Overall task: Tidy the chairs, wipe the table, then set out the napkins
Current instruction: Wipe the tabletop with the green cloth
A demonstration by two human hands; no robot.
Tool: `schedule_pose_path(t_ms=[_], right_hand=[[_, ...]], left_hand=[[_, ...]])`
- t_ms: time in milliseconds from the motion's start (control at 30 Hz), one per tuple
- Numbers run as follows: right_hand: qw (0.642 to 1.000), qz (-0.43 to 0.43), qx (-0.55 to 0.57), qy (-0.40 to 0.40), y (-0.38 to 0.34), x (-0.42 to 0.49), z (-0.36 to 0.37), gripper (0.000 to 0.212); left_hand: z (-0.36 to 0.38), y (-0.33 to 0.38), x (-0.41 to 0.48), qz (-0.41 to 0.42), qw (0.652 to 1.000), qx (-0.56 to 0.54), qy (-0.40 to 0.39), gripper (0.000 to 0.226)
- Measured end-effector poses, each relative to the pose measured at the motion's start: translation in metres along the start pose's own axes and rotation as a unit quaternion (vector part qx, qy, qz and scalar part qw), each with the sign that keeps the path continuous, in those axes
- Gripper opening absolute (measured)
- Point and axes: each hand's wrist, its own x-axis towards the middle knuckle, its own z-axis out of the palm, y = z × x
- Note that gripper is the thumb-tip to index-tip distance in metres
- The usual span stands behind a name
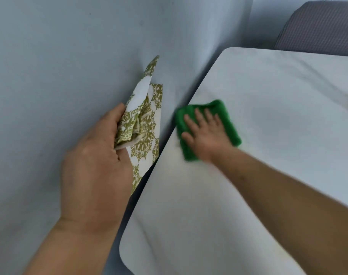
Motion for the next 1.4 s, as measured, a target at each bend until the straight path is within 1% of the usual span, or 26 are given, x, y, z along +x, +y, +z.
schedule_pose_path(t_ms=[67, 133, 233, 333, 467, 500, 533, 600, 667, 700, 733, 767, 833, 933, 1000, 1067, 1100, 1133, 1167, 1200, 1267, 1333, 1367, 1400], right_hand=[[0.995, -0.090, 0.026, -0.014, -0.023, -0.055, 0.008, 0.067], [0.989, -0.139, 0.035, -0.046, -0.023, -0.108, 0.009, 0.071], [0.989, -0.127, 0.009, -0.071, 0.005, -0.149, 0.003, 0.072], [0.992, -0.106, -0.013, -0.072, 0.015, -0.148, -0.007, 0.073], [0.989, -0.140, -0.017, -0.054, 0.007, -0.132, 0.005, 0.066], [0.991, -0.123, -0.024, -0.041, 0.015, -0.120, 0.007, 0.064], [0.995, -0.087, -0.035, -0.024, 0.027, -0.104, 0.006, 0.064], [0.998, 0.037, -0.054, 0.004, 0.058, -0.063, 0.001, 0.066], [0.987, 0.156, -0.036, -0.001, 0.080, -0.028, -0.007, 0.066], [0.982, 0.186, -0.022, 0.000, 0.082, -0.016, -0.008, 0.066], [0.981, 0.194, -0.014, 0.002, 0.075, -0.007, -0.007, 0.066], [0.983, 0.182, -0.009, 0.004, 0.062, -0.003, -0.005, 0.066], [0.993, 0.120, -0.004, 0.004, 0.026, -0.008, 0.000, 0.064], [0.999, -0.031, 0.010, 0.000, -0.037, -0.055, 0.011, 0.060], [0.989, -0.142, 0.042, -0.017, -0.064, -0.117, 0.019, 0.057], [0.974, -0.209, 0.072, -0.052, -0.054, -0.173, 0.021, 0.056], [0.971, -0.218, 0.072, -0.058, -0.034, -0.190, 0.020, 0.057], [0.977, -0.201, 0.060, -0.045, -0.008, -0.199, 0.018, 0.058], [0.986, -0.156, 0.046, -0.023, 0.019, -0.198, 0.012, 0.059], [0.995, -0.094, 0.036, 0.001, 0.045, -0.188, 0.006, 0.060], [0.999, 0.028, 0.010, 0.035, 0.081, -0.148, -0.003, 0.061], [0.993, 0.110, 0.007, 0.045, 0.086, -0.100, -0.008, 0.057], [0.990, 0.130, 0.009, 0.046, 0.076, -0.080, -0.007, 0.056], [0.990, 0.132, 0.009, 0.044, 0.059, -0.065, -0.003, 0.057]], left_hand=[[-0.004, 0.005, -0.001, 0.003, 1.000, 0.014, 0.000, 0.054], [-0.007, 0.010, 0.000, -0.003, 1.000, 0.019, 0.003, 0.054], [-0.010, 0.015, 0.000, -0.007, 1.000, 0.019, 0.005, 0.055], [-0.012, 0.016, -0.001, 0.003, 1.000, 0.031, -0.004, 0.053], [-0.008, 0.011, -0.002, -0.005, 0.999, 0.038, -0.024, 0.053], [-0.008, 0.009, -0.001, -0.006, 0.999, 0.041, -0.025, 0.054], [-0.008, 0.006, -0.002, -0.009, 0.999, 0.047, -0.025, 0.055], [-0.011, 0.000, -0.004, -0.010, 0.998, 0.054, -0.021, 0.056], [-0.014, -0.001, -0.007, -0.006, 0.998, 0.058, -0.020, 0.057], [-0.015, -0.002, -0.008, -0.004, 0.998, 0.060, -0.020, 0.057], [-0.016, -0.003, -0.009, -0.002, 0.998, 0.059, -0.016, 0.057], [-0.018, -0.005, -0.011, -0.001, 0.998, 0.056, -0.014, 0.057], [-0.021, -0.006, -0.014, -0.016, 0.999, 0.033, -0.013, 0.057], [-0.028, 0.001, -0.016, -0.035, 0.999, 0.016, -0.009, 0.059], [-0.034, 0.009, -0.019, -0.036, 0.999, 0.021, -0.012, 0.059], [-0.036, 0.013, -0.019, -0.034, 0.999, 0.024, -0.013, 0.058], [-0.036, 0.012, -0.020, -0.035, 0.999, 0.025, -0.019, 0.057], [-0.036, 0.012, -0.022, -0.035, 0.999, 0.023, -0.025, 0.056], [-0.036, 0.011, -0.023, -0.034, 0.999, 0.020, -0.027, 0.056], [-0.037, 0.010, -0.024, -0.034, 0.999, 0.017, -0.029, 0.057], [-0.036, 0.007, -0.028, -0.030, 0.999, 0.020, -0.034, 0.058], [-0.034, 0.005, -0.033, -0.031, 0.999, 0.030, -0.033, 0.058], [-0.034, 0.003, -0.036, -0.035, 0.998, 0.033, -0.031, 0.059], [-0.035, 0.002, -0.039, -0.040, 0.998, 0.034, -0.030, 0.060]])
